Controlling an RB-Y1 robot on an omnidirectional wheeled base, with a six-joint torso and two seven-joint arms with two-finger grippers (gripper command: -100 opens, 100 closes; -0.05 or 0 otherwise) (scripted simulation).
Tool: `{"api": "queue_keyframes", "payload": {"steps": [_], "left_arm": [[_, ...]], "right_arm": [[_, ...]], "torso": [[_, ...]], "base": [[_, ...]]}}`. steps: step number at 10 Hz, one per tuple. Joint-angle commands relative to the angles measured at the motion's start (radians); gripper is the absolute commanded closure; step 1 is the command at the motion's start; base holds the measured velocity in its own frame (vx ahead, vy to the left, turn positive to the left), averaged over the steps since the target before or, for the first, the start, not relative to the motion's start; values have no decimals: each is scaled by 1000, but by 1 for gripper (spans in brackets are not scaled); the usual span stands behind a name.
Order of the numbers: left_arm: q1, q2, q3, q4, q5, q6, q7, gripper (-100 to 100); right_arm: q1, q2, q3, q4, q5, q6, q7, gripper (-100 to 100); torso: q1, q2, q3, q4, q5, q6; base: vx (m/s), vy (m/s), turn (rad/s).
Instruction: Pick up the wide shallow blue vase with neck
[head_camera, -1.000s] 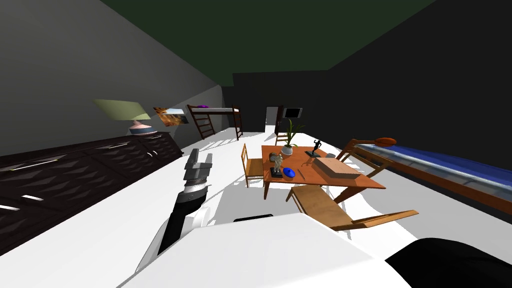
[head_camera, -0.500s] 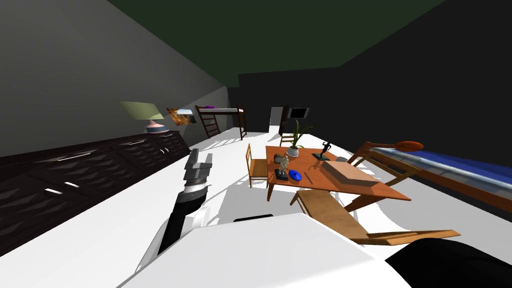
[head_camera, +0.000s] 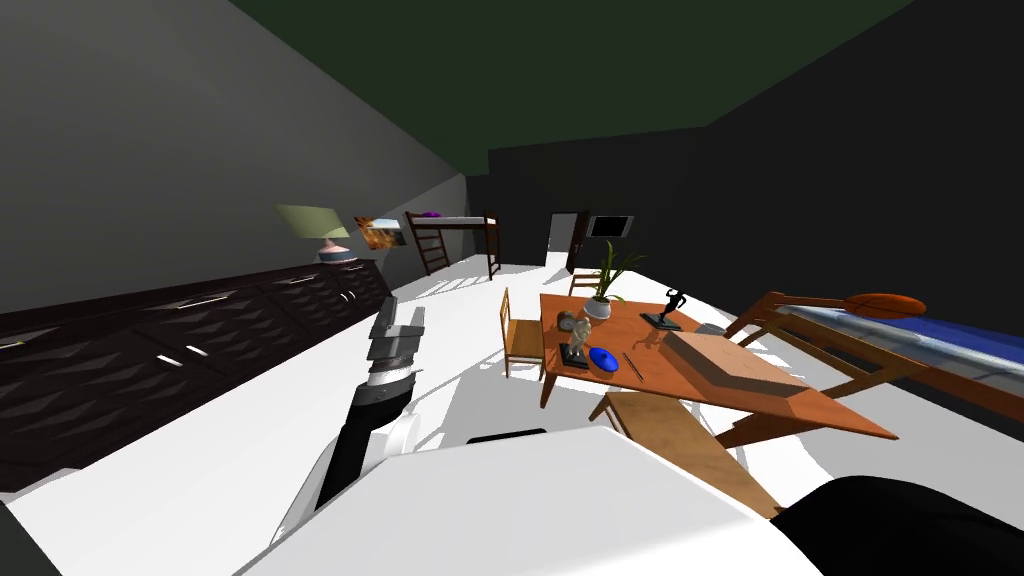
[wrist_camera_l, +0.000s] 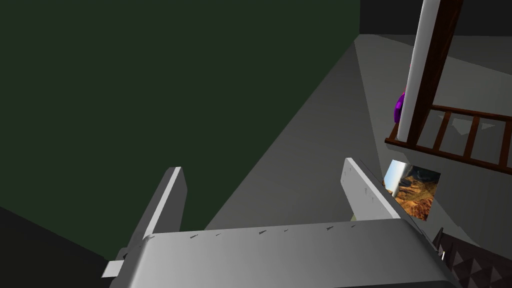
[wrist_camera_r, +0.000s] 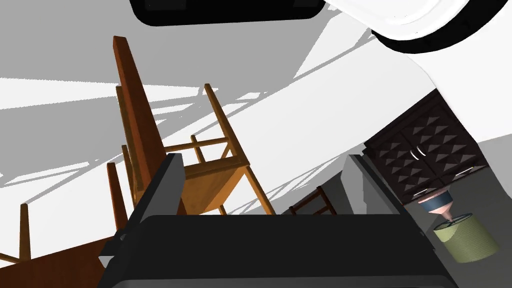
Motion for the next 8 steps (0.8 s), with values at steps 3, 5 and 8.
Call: {"api": "queue_keyframes", "payload": {"steps": [3, 5, 8], "left_arm": [[0, 0, 0, 0, 0, 0, 0, 0], [0, 0, 0, 0, 0, 0, 0, 0], [0, 0, 0, 0, 0, 0, 0, 0]], "right_arm": [[-23, -48, 25, 87, 22, -11, 24, -100], [-37, -119, 47, 165, 53, -38, 76, -100], [-45, -184, 56, 234, 68, -51, 102, -100]], "torso": [[0, 0, 0, 0, 0, -1], [0, -1, -1, 0, 0, -1], [0, -4, -2, -1, 0, 0]], "base": [[41, 16, 95], [94, 20, 242], [92, 9, 117]]}}
